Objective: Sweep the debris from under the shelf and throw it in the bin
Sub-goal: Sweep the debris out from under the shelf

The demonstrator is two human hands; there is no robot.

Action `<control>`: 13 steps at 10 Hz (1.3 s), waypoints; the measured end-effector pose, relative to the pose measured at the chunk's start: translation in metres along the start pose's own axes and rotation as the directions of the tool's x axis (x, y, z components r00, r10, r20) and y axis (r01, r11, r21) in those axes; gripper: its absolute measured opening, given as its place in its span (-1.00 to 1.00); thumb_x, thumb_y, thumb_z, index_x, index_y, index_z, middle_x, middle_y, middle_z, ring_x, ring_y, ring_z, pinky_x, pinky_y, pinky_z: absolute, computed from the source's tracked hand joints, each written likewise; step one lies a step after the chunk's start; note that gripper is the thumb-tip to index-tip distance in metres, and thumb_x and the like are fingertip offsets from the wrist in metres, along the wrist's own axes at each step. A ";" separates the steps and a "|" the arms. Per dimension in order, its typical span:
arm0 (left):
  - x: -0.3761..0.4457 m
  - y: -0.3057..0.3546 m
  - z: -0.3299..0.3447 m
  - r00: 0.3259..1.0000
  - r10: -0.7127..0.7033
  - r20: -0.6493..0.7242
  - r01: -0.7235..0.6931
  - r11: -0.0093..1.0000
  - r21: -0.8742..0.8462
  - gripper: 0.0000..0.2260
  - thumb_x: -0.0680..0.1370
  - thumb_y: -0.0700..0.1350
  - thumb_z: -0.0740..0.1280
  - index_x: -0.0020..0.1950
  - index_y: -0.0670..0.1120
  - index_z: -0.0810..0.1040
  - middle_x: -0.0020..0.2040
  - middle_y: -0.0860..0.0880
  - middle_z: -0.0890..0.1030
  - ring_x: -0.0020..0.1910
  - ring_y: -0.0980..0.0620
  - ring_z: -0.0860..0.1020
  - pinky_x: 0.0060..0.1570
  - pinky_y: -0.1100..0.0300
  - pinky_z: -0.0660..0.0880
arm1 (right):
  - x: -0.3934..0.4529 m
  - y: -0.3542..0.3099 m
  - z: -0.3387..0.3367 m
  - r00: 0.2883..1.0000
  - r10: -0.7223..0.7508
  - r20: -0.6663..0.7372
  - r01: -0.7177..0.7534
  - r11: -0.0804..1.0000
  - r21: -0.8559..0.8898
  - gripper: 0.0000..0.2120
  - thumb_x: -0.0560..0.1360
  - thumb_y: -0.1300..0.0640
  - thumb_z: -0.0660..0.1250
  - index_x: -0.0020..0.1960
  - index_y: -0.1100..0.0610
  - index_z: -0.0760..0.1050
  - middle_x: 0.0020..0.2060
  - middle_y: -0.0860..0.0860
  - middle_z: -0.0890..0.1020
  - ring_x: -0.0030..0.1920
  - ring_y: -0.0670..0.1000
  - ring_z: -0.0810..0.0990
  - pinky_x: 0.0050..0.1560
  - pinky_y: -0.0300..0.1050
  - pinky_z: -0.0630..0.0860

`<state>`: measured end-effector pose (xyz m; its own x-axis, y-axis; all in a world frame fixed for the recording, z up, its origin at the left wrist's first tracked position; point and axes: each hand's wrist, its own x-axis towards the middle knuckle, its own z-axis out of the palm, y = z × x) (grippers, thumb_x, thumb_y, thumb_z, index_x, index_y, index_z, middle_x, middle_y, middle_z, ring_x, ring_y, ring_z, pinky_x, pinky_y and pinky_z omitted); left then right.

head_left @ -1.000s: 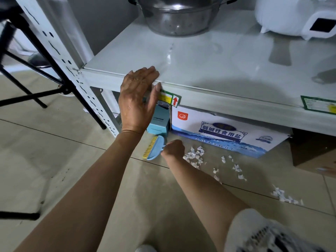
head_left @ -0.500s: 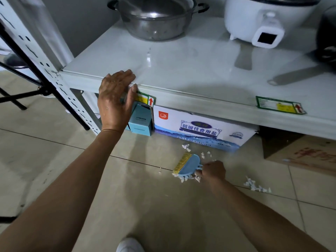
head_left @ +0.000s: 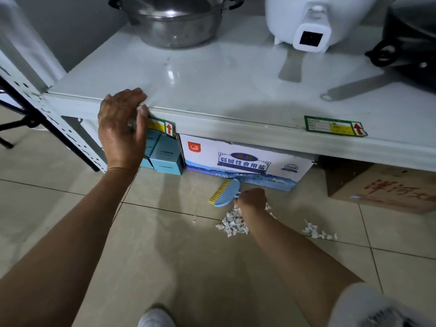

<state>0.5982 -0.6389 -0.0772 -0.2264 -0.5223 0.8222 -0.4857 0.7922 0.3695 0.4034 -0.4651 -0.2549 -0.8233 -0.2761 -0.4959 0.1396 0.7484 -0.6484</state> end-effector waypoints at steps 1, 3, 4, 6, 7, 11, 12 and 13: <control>0.000 -0.001 0.000 1.000 0.007 -0.001 -0.007 1.000 -0.002 -0.74 0.65 -0.08 0.19 0.16 -0.14 0.61 0.17 -0.06 0.64 0.25 0.00 0.54 0.40 -0.01 0.32 | 0.007 0.021 -0.028 0.994 0.086 -0.062 -0.084 0.996 0.021 -0.65 0.37 0.09 0.52 0.08 0.24 0.62 0.01 0.13 0.71 -0.01 0.05 0.71 -0.09 -0.19 0.59; 0.001 0.005 -0.003 0.999 -0.011 0.031 0.011 1.000 0.021 -0.74 0.65 -0.07 0.17 0.19 -0.12 0.60 0.18 -0.07 0.64 0.25 -0.01 0.54 0.39 0.00 0.32 | 0.005 0.059 -0.100 0.980 0.198 0.019 -0.199 0.975 0.103 -0.92 0.47 0.23 0.37 -0.07 0.24 0.54 -0.42 -0.11 0.70 -0.26 -0.08 0.68 -0.27 -0.25 0.59; 0.006 0.012 -0.009 0.996 -0.060 0.065 0.058 0.998 0.025 -0.73 0.64 -0.03 0.18 0.17 -0.10 0.60 0.17 -0.05 0.64 0.22 0.01 0.55 0.36 0.00 0.36 | 0.000 0.059 -0.108 0.981 0.192 0.017 -0.192 0.969 0.157 -0.86 0.41 0.22 0.46 -0.18 0.30 0.57 -0.30 0.05 0.72 -0.13 0.03 0.69 -0.09 -0.12 0.58; 0.015 0.055 -0.023 0.967 -0.100 0.234 0.097 0.995 0.023 -0.70 0.64 0.01 0.17 0.23 -0.10 0.57 0.30 0.00 0.55 0.27 -0.03 0.54 0.48 0.04 0.24 | -0.038 0.044 -0.077 0.982 0.044 0.182 -0.092 0.960 0.266 -0.90 0.43 0.32 0.35 -0.25 0.22 0.59 -0.50 -0.09 0.67 -0.31 0.02 0.69 -0.06 -0.02 0.67; 0.013 0.096 -0.014 0.952 0.062 0.299 -0.053 0.998 -0.038 -0.70 0.64 -0.02 0.18 0.28 -0.12 0.54 0.35 -0.06 0.52 0.35 -0.02 0.47 0.50 0.00 0.21 | -0.072 0.029 -0.050 0.975 -0.102 0.196 0.082 0.991 0.108 -0.84 0.33 0.30 0.45 -0.10 0.26 0.69 -0.13 0.13 0.74 -0.09 0.08 0.72 -0.07 -0.20 0.58; -0.006 0.225 0.076 0.891 0.229 0.393 -0.162 0.967 -0.198 -0.67 0.62 0.02 0.21 0.31 -0.08 0.55 0.36 -0.02 0.52 0.37 0.03 0.46 0.45 0.11 0.32 | -0.081 0.031 -0.013 0.948 -0.238 0.213 0.271 0.953 -0.138 -0.78 0.49 0.27 0.28 0.10 0.17 0.60 0.10 0.12 0.67 0.17 0.10 0.61 0.18 -0.10 0.52; -0.014 0.227 0.083 0.885 0.236 0.402 -0.185 0.969 -0.161 -0.67 0.63 0.03 0.19 0.28 -0.07 0.57 0.32 -0.02 0.56 0.34 0.03 0.50 0.41 0.16 0.34 | -0.058 0.046 -0.040 0.965 -0.224 0.135 0.247 0.950 -0.193 -0.79 0.49 0.23 0.30 0.09 0.16 0.61 0.08 0.10 0.68 0.14 0.09 0.63 0.12 -0.11 0.54; -0.020 0.225 0.086 0.890 0.255 0.378 -0.229 0.967 -0.112 -0.68 0.64 0.03 0.17 0.27 -0.06 0.58 0.30 -0.01 0.58 0.32 0.03 0.52 0.37 0.14 0.39 | -0.036 0.069 -0.073 0.974 -0.214 0.076 0.226 0.946 -0.232 -0.78 0.46 0.16 0.32 0.08 0.13 0.63 0.08 0.08 0.68 0.12 0.09 0.64 0.08 -0.12 0.55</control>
<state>0.4211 -0.4774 -0.0474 -0.6445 -0.3826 0.6620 -0.3230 0.9210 0.2178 0.4023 -0.3595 -0.2390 -0.7899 -0.4751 -0.3877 -0.1818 0.7852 -0.5919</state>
